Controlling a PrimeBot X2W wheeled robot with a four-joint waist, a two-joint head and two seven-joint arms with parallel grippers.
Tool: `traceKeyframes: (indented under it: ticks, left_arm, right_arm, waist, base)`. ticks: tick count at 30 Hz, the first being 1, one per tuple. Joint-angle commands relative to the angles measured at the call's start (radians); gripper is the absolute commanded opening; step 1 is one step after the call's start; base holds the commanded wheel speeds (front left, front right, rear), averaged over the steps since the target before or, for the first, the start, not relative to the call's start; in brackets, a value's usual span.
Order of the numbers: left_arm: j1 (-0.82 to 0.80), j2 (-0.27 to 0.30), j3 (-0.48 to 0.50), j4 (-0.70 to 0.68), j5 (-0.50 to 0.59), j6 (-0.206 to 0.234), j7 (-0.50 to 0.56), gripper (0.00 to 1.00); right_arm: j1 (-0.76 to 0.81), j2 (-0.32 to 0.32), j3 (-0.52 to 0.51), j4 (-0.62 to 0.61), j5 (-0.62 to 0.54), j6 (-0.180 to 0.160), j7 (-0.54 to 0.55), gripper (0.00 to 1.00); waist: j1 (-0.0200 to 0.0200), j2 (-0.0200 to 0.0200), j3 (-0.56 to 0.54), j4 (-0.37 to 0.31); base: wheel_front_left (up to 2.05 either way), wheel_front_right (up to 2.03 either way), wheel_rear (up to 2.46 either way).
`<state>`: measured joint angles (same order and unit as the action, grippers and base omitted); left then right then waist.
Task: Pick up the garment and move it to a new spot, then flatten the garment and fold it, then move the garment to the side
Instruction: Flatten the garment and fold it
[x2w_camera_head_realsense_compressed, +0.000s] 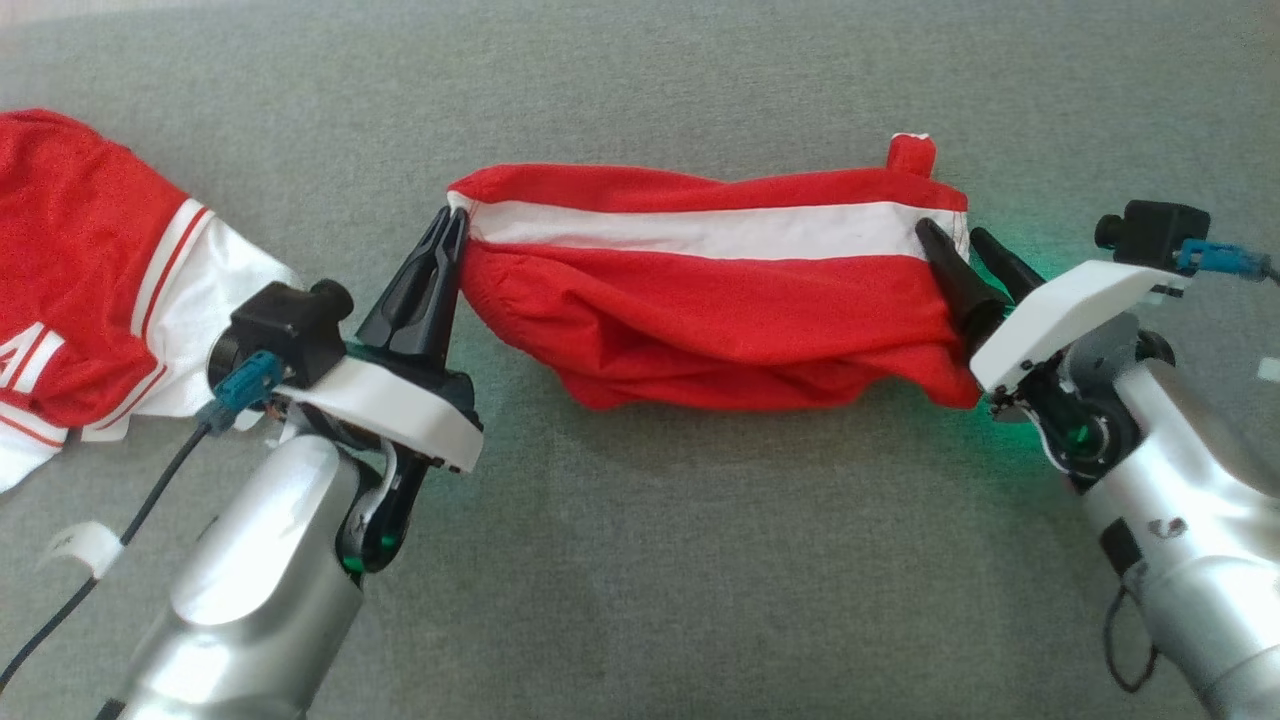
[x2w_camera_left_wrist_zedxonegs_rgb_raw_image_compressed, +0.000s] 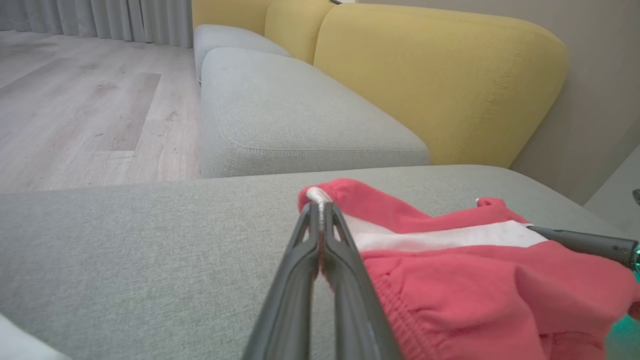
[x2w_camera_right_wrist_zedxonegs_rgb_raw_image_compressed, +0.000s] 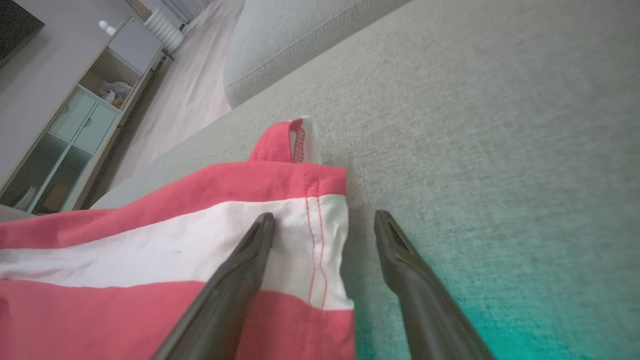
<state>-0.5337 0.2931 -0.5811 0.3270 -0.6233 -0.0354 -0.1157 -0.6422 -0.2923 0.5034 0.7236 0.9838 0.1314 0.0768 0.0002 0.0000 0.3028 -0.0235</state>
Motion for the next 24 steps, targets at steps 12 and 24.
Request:
traceKeyframes:
  ticks: [12, 24]
  left_arm:
    - [-0.072, 0.018, 0.037, -0.006, -0.003, -0.007, -0.019, 0.00]
    - [-0.246, 0.053, 0.036, -0.099, 0.023, -0.050, -0.004, 0.00]
  right_arm:
    - [-0.057, -0.121, 0.153, -0.137, 0.224, -0.001, -0.013, 0.00]
    - [-0.290, -0.282, 0.175, -0.283, 0.231, -0.001, -0.222, 0.00]
  waist:
    - [-0.0002, 0.0000, 0.013, -0.003]
    - [-0.0002, 0.0000, 0.018, -0.092]
  base:
    - [0.00, 0.00, 0.00]
    - [0.00, 0.00, 0.00]
